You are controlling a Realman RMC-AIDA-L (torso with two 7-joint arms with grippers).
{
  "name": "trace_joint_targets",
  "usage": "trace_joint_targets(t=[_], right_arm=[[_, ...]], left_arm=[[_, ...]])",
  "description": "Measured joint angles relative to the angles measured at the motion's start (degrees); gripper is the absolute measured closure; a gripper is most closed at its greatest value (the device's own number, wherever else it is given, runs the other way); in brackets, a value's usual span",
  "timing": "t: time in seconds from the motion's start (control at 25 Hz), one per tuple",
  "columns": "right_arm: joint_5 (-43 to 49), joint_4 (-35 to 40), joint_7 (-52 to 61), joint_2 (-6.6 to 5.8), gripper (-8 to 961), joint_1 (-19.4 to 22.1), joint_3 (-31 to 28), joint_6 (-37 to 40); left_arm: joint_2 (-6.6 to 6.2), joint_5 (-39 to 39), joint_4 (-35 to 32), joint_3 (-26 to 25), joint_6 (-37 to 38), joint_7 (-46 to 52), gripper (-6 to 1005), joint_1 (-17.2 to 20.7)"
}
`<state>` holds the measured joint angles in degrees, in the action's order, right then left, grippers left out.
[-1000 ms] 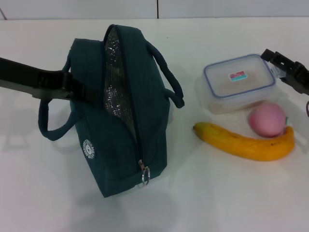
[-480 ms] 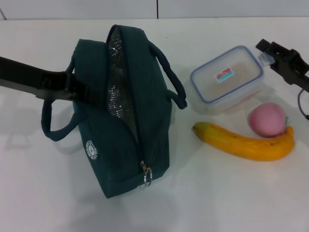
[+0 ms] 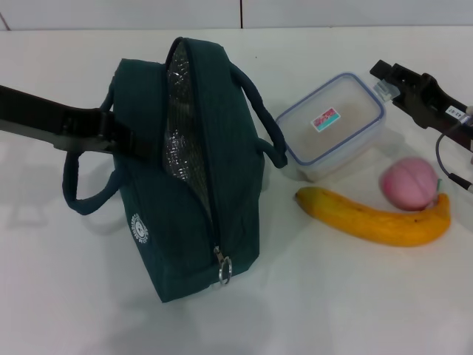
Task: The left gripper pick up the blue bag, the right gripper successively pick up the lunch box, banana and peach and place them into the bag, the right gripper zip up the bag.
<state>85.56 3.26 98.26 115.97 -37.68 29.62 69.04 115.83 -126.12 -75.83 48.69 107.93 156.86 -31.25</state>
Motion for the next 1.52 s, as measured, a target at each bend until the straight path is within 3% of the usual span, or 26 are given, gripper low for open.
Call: trace_joint_targets(t=[0.8, 1.52], right_arm=[[-0.19, -0.27, 1.52, -0.04, 877, 0.36, 0.26, 2.52], [-8.63, 1.41, 2.16, -0.6, 851, 6.37, -0.01, 8.32]], left_arm=[[-0.35, 0.12, 1.85, 0.08, 0.0, -0.56, 970, -0.39], [-0.06, 1.44, 1.83, 0.1, 0.31, -0.59, 970, -0.05]])
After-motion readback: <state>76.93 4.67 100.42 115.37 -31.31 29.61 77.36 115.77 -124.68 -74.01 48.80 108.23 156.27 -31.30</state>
